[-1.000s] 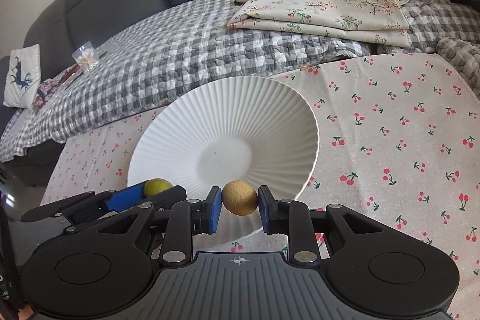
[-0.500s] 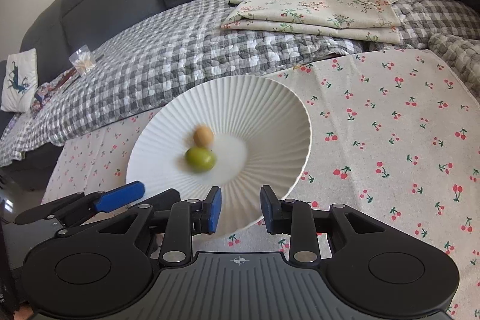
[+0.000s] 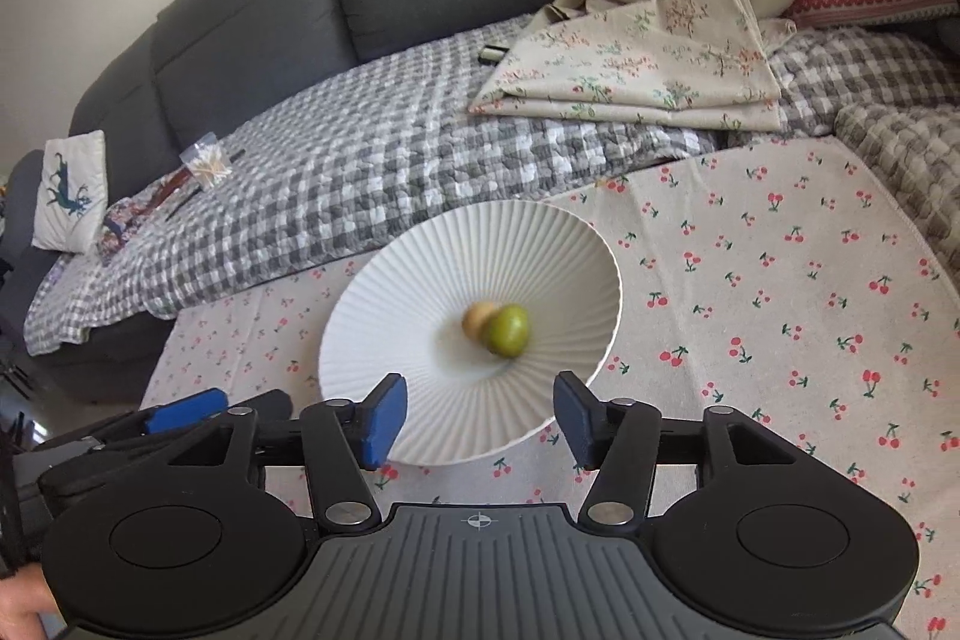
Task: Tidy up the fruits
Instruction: 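Withdraw both grippers from the bowl back toward the remaining fruits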
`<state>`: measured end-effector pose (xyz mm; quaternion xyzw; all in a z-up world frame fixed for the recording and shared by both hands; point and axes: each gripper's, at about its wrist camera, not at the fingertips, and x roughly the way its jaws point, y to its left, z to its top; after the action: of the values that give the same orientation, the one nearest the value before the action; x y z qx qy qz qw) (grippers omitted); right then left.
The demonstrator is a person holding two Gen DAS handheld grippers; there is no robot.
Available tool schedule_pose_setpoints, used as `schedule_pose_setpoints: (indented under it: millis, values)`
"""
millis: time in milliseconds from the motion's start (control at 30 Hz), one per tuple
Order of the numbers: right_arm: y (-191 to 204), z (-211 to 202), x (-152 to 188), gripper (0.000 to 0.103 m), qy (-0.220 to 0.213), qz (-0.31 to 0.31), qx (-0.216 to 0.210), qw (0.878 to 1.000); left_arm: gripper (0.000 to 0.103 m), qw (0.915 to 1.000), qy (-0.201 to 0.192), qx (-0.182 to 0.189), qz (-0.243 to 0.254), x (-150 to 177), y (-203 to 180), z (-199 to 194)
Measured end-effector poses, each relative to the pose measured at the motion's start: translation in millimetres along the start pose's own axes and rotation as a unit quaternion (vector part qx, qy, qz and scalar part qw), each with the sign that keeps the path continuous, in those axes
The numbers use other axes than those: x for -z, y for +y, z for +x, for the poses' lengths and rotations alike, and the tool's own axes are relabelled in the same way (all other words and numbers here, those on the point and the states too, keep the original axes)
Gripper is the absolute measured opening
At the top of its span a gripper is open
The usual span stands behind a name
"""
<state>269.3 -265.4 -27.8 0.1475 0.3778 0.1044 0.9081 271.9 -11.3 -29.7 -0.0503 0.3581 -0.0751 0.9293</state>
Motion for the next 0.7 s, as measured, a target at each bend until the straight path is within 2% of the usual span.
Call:
schedule_pose_setpoints:
  millis: [133,367,533,700]
  values:
    - [-1.6,-22.6,0.4,0.066,-0.011,0.02,-0.012,1.0,0.081,0.9994,0.0,-0.017,-0.029,4.6,22.6,-27.4]
    - [15.5,-61.1,15.5,0.075,-0.026,0.019,-0.015,0.999,0.096,0.9965,-0.012,-0.053,-0.064,25.5,56.3,-72.3]
    - [30.7,-79.1,36.0,0.08,-0.024,0.012,-0.03,0.999,0.097,0.9952,-0.008,-0.061,-0.077,47.9,72.6,-90.2]
    - [49.8,-78.4,68.1,0.082,0.01,-0.022,-0.041,0.999,0.097,0.9937,0.009,-0.071,-0.086,73.6,87.8,-100.8]
